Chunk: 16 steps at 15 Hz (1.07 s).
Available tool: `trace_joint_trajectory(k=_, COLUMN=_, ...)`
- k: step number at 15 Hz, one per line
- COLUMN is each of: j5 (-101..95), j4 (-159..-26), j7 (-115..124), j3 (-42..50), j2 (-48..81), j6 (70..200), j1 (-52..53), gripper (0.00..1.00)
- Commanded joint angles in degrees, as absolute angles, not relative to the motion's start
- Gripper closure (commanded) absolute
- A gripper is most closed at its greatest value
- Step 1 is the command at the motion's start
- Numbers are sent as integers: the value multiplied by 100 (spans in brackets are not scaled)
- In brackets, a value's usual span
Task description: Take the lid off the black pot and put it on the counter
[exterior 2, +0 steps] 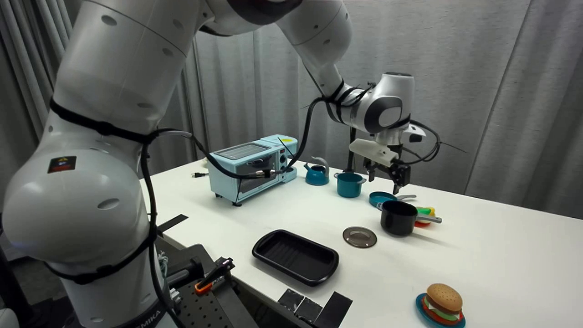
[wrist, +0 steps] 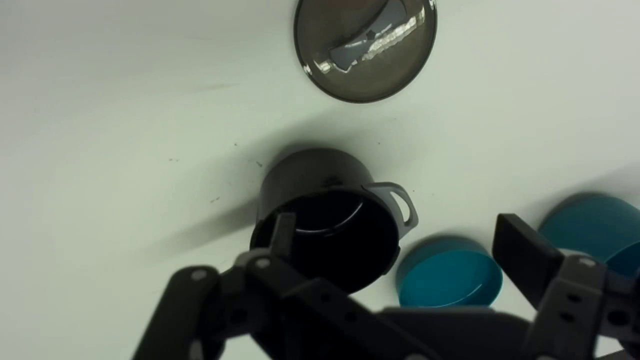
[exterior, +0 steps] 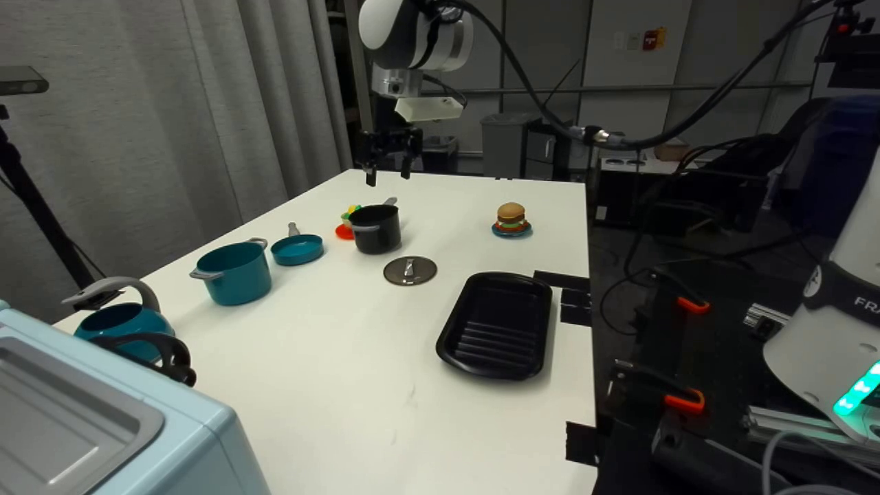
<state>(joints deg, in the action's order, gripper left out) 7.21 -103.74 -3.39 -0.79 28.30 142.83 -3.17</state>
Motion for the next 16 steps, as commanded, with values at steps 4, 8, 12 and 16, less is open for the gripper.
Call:
trace_joint_trajectory(k=4, j5=684, j4=-10588, j7=-407, j3=-91, j2=2375, j6=14189, j1=-349, gripper=0)
trace_joint_trajectory(k=8, j5=710, j4=-10430, j7=-334, j3=-88, j2=2531, j6=14269, j1=-328, gripper=0)
trace_joint_trajectory(k=12, j5=711, j4=-10498, j7=-334, j3=-87, j2=2486, j6=14270, j1=-327, gripper=0)
trace_joint_trajectory(k=16, j5=711, j4=-10508, j7=-335, j3=-87, j2=2484, j6=14270, j1=-327, gripper=0)
